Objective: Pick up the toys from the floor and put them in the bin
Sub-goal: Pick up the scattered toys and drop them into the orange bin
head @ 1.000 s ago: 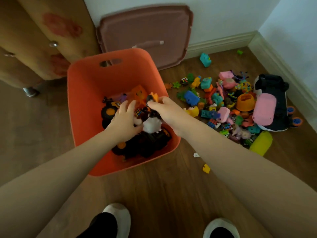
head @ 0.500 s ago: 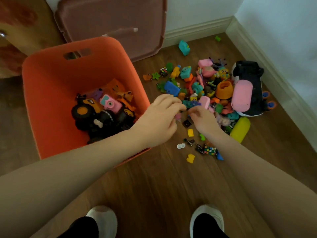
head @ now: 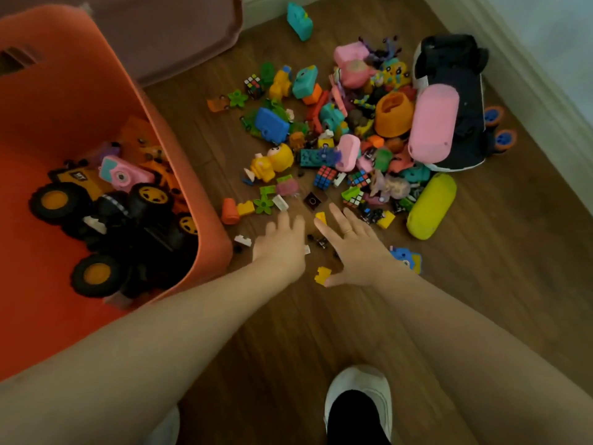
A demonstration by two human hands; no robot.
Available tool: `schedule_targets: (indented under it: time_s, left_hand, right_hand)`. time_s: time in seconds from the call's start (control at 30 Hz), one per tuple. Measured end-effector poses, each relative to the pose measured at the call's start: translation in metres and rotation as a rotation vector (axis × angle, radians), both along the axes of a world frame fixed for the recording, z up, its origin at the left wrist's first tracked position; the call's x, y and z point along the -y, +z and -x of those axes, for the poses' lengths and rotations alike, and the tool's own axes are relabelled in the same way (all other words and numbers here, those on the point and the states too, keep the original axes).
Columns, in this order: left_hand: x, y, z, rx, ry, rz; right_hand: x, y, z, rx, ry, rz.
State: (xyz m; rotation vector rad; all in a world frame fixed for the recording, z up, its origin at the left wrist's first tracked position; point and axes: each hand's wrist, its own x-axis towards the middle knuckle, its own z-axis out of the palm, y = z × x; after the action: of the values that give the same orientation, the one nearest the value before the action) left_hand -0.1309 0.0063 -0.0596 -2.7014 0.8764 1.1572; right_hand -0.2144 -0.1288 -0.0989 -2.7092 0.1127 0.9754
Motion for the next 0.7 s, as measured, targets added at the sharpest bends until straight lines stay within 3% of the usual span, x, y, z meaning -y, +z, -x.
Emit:
schedule_targets:
  time_s: [0.13, 0.4, 0.53, 0.7]
  left_hand:
    - [-0.012, -0.026, -0.019, 0.129, 0.092, -0.081]
    - [-0.009, -0.049, -0.037, 0.140, 0.219, -0.167]
    - [-0.002, -0.056, -0.036, 0.143, 0.222, -0.084]
    - [0.003, -0.059, -0.038, 0.204, 0.219, 0.069]
  right_hand:
    - [-0.007, -0.018, -0.003, 0.030, 0.102, 0.052]
    - [-0.005, -0.035, -0.022, 0.199, 0.076, 0.057]
    - [-0.001, -0.046, -0.023, 0.408, 0.079, 0.155]
    - [0.000, -0.052, -0.013, 0.469, 0.028, 0.247]
